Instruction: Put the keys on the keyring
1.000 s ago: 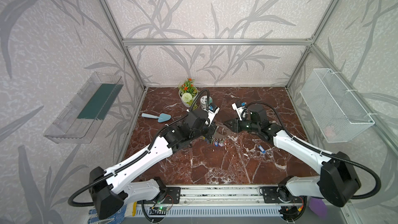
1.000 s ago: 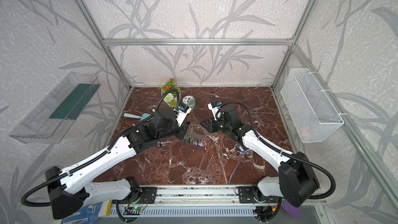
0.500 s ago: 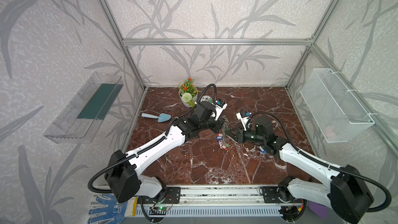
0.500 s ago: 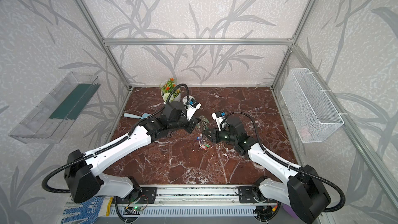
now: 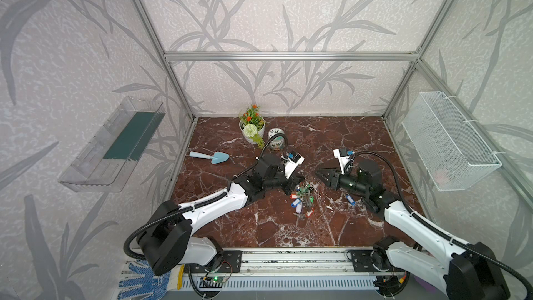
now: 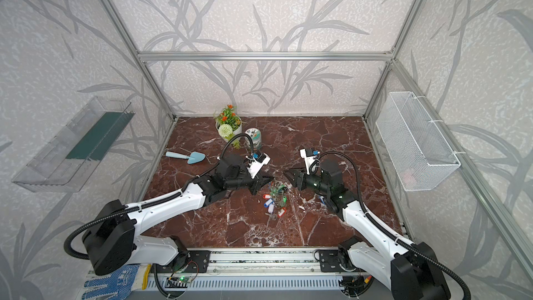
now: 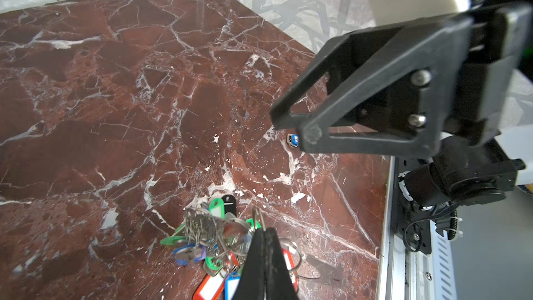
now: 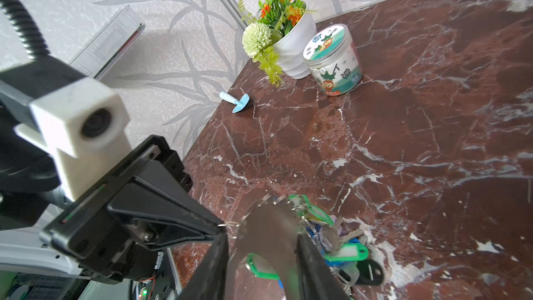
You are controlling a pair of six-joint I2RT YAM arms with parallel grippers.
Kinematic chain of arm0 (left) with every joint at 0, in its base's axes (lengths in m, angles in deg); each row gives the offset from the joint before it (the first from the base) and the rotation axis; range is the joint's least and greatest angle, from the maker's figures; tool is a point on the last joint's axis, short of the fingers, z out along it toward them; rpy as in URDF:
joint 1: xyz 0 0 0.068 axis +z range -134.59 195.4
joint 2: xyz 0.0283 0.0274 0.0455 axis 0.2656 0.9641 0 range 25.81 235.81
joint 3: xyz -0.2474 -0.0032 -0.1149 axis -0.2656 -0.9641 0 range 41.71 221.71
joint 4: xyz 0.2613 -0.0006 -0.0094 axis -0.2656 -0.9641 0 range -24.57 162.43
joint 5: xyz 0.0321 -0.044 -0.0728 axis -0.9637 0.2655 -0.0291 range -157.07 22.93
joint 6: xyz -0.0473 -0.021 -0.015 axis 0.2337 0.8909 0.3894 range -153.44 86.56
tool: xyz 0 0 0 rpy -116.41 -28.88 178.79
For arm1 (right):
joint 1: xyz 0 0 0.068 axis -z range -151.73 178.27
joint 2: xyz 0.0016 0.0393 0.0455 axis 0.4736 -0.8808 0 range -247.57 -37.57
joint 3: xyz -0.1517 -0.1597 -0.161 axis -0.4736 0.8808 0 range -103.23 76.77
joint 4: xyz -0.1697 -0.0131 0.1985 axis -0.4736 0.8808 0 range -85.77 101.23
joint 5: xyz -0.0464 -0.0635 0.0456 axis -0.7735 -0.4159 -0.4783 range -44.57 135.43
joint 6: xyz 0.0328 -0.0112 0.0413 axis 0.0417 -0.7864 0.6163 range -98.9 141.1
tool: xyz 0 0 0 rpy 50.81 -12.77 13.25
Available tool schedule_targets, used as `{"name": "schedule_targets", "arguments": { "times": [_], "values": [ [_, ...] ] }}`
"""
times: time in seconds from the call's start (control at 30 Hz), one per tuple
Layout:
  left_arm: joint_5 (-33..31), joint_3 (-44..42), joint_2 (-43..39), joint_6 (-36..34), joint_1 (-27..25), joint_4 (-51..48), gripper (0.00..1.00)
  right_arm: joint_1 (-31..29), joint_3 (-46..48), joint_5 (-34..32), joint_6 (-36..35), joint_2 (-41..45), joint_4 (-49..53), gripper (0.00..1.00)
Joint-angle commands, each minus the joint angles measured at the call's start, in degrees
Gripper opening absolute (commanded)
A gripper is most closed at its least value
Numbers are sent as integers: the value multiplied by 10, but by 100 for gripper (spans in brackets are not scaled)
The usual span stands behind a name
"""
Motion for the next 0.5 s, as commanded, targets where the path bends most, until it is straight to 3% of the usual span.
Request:
{"name": "schedule_targets", "arguments": {
  "times": [0.0, 0.23, 0.47],
  "values": [
    [37, -13, -26, -23, 1, 89, 0, 1, 35, 38, 6, -5, -89, 44],
    [54, -51, -16, 10, 0, 196, 0, 1, 88, 92, 53, -50, -270, 40],
    [15, -117, -15, 78, 0, 383, 0, 5, 92, 88, 93, -22, -288, 37]
  ]
}}
